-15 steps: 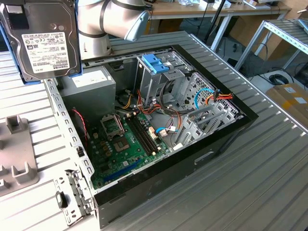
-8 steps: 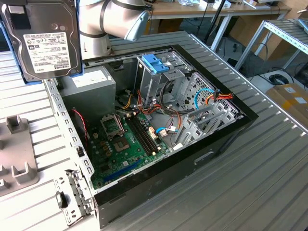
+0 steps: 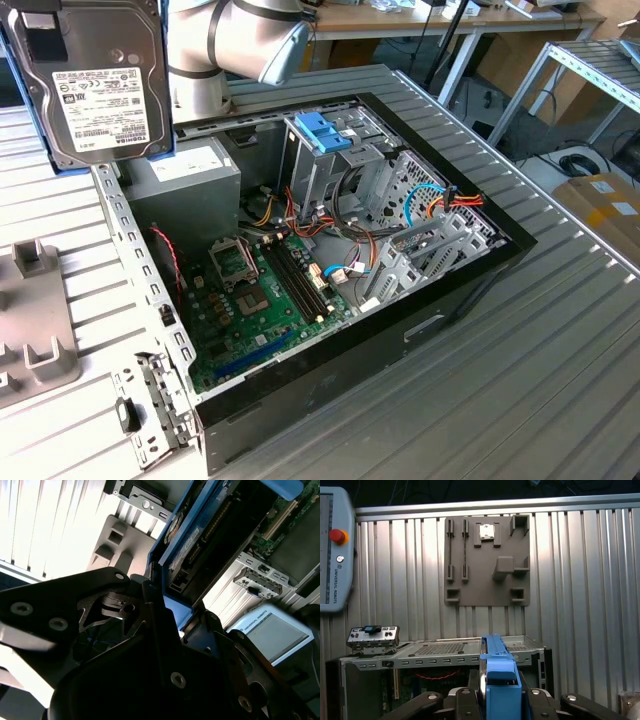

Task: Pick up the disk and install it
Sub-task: 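Pick up the disk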

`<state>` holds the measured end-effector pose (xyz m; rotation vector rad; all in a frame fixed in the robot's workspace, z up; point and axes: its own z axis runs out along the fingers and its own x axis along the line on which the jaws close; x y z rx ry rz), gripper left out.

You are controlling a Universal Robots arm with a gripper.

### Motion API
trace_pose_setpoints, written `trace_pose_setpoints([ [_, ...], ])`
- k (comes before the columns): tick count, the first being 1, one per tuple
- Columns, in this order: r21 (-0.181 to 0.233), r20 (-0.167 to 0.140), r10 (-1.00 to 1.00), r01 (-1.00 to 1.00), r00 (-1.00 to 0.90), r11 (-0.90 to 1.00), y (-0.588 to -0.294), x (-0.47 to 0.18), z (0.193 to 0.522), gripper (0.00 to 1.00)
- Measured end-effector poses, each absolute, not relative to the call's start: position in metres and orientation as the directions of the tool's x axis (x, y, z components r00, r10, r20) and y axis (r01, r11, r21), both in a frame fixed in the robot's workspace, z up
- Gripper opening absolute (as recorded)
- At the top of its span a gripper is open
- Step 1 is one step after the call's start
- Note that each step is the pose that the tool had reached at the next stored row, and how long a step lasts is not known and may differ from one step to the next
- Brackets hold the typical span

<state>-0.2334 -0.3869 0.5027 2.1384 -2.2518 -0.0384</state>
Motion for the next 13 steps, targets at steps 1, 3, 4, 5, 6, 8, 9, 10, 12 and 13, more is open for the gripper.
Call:
trace_pose_setpoints([
  [1,0.043,0.009,-0.999,-0.998,-0.051,0.052,-0.3869,-0.2332,0.5027,0.37],
  [3,0.043,0.009,-0.999,-0.998,-0.051,0.052,-0.3869,-0.2327,0.5026,0.37],
  [4,0.043,0.009,-0.999,-0.998,-0.051,0.052,-0.3869,-0.2324,0.5025,0.37],
  [5,0.043,0.009,-0.999,-0.998,-0.051,0.052,-0.3869,-0.2322,0.5024,0.37],
  [6,0.043,0.009,-0.999,-0.998,-0.051,0.052,-0.3869,-0.2319,0.5024,0.37],
  [8,0.043,0.009,-0.999,-0.998,-0.051,0.052,-0.3869,-0.2315,0.5022,0.37],
  [9,0.043,0.01,-0.999,-0.998,-0.051,0.052,-0.3869,-0.2312,0.5022,0.37],
  [10,0.043,0.01,-0.999,-0.998,-0.051,0.052,-0.3869,-0.2307,0.5021,0.37],
  [12,0.043,0.01,-0.999,-0.998,-0.051,0.052,-0.3869,-0.2302,0.5019,0.37],
  [13,0.043,0.01,-0.999,-0.998,-0.051,0.052,-0.3869,-0.2299,0.5018,0.37],
])
